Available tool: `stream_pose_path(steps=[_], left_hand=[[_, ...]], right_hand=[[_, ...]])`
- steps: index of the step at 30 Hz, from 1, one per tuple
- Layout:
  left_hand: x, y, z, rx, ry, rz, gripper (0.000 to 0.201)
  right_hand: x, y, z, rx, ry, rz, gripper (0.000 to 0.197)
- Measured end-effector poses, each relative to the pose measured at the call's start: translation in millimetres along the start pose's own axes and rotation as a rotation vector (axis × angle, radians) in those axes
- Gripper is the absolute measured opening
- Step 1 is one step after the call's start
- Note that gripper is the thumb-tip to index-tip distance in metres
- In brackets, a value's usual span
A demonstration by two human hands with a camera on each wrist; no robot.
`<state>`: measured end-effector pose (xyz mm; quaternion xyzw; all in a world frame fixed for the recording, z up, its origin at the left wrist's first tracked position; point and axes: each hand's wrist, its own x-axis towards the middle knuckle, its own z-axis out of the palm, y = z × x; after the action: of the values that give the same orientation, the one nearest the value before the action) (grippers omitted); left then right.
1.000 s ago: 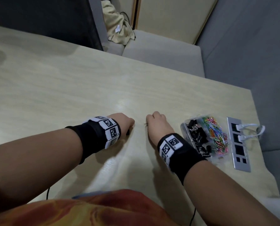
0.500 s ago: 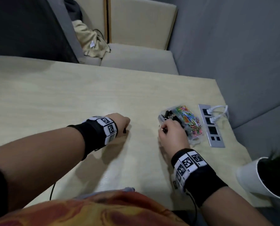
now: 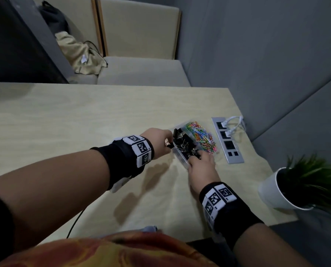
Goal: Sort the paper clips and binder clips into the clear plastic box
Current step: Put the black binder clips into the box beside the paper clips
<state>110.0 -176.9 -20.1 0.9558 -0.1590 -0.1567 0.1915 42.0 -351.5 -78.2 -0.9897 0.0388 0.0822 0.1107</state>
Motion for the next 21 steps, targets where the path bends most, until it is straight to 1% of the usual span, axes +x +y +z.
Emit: stream_pose_path(steps=[3,5,7,10,12,14,17,19,21], left_hand=[[-4,-6,-2,-0.006,0.027,-0.009,0.029],[-8,-9,-5,0.005,0.036,-0.003,0.03],[-10,-14,-6,0.029,0.026,0.009,0.031],[-15,-21,-7,0.072,-0.031,0.014,0.035],[-18,-26,-8,0.092,-0.045,-0.003,0.039],[-20,-34,-12,0.108,-0.027,-0.032,0.037],[-22,-52,-18,0.128,0.017,-0.106,0.035],[-24,-64,-20,0.198,0.031,-0.181,0.041],[-26,-74,-20,0.288,-0.038,-0.232,0.051]], right_hand=[[-3,-3,4,0.037,0.029,-0.068,0.02],[-6,-4,2,0.054,0.04,-0.16,0.016],[-9,-7,-2,0.052,0.002,-0.27,0.015],[-13,-12,-12,0.068,-0.109,-0.402,0.02],[-15,-18,-17,0.015,-0.101,-0.458,0.02],[-18,-24,-18,-0.046,-0.064,-0.459,0.02],[-22,-38,-20,-0.011,0.038,-0.39,0.023],[-28,-53,-19,0.04,0.065,-0.445,0.021],[-34,-69,-14,0.067,0.004,-0.577,0.022]])
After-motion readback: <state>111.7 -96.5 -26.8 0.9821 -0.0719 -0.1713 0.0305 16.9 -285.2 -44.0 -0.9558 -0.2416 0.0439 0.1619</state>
